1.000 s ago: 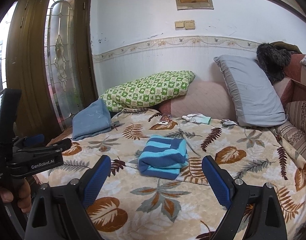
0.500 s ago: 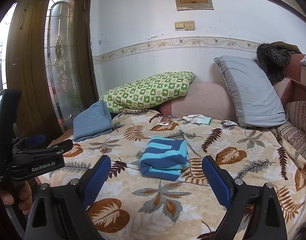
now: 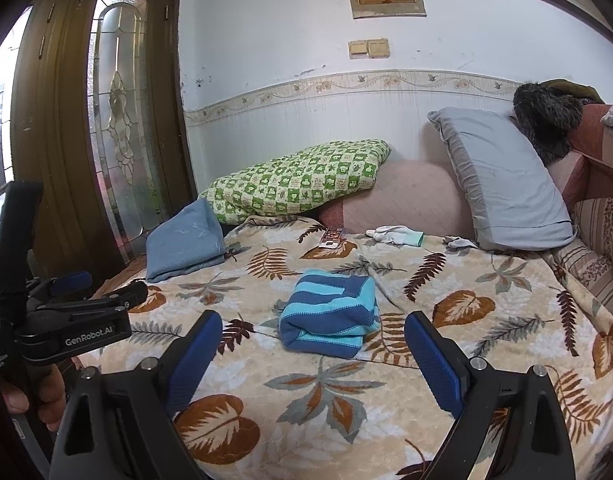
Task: Fold small clothes
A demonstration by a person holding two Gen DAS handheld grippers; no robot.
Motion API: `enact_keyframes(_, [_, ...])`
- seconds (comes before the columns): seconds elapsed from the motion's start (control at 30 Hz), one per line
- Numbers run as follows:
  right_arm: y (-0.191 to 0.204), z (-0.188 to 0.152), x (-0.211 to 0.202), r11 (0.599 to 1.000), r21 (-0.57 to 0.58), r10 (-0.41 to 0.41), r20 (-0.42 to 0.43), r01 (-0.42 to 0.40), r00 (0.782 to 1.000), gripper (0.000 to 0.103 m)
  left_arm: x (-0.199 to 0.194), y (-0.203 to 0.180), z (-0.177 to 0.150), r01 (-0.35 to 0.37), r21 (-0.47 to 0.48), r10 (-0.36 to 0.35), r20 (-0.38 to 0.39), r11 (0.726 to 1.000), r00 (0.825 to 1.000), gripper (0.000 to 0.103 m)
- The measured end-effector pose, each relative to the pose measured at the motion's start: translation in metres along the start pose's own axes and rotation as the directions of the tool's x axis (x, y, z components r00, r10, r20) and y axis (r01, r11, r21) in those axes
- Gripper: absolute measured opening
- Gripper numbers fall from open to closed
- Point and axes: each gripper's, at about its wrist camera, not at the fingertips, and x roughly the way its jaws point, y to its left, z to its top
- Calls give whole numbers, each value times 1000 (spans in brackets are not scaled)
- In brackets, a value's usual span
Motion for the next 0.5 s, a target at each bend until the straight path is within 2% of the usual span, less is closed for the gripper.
enact_keyframes(0.5, [2,-5,2,1000,5,-5,-7,5,1000,94,3,0,-3,-3,-3,3,-8,1000,1000,87])
